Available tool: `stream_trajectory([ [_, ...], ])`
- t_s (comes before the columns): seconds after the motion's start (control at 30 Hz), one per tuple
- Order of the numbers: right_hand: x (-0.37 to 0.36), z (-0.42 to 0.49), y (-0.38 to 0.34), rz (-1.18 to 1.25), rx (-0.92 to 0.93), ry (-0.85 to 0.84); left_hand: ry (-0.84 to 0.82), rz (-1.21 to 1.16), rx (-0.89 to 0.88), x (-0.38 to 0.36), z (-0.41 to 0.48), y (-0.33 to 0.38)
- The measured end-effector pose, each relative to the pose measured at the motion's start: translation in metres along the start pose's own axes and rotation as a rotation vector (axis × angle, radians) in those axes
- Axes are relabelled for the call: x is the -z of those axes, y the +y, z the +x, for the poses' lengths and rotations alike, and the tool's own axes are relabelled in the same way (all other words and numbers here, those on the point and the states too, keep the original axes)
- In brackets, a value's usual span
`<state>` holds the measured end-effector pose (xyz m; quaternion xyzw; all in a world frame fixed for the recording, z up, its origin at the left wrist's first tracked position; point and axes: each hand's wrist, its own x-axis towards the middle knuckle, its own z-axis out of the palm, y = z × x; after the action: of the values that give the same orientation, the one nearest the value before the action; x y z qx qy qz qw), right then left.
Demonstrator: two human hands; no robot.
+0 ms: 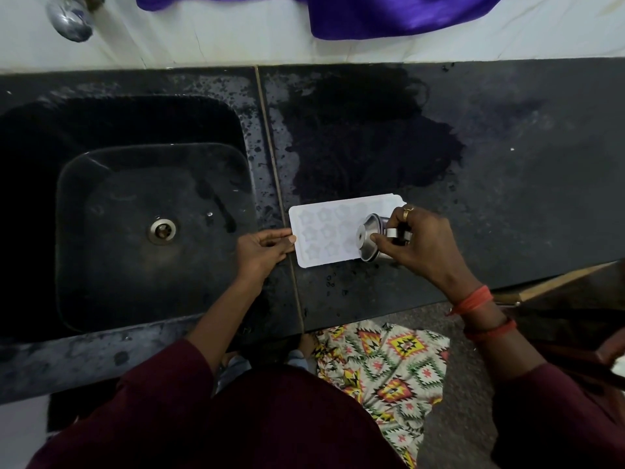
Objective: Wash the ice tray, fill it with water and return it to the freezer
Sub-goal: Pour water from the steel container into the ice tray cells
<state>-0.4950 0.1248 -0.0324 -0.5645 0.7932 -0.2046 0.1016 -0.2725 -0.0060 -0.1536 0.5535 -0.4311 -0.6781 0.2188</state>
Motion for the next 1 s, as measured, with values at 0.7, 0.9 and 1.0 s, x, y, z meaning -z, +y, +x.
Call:
stream_trajectory([
  [0.7, 0.011, 0.000, -0.005, -0.044, 0.056, 0.001, -0.020, 0.003, -0.019, 0.000, -0.001, 0.002],
  [0.9, 0.013, -0.001, -0.006, -0.031, 0.038, 0.008, -0.019, 0.008, -0.017, 0.000, -0.001, 0.003],
  [1.0, 0.015, -0.002, -0.006, 0.032, 0.007, 0.047, -0.019, 0.007, -0.015, 0.000, -0.002, 0.003],
])
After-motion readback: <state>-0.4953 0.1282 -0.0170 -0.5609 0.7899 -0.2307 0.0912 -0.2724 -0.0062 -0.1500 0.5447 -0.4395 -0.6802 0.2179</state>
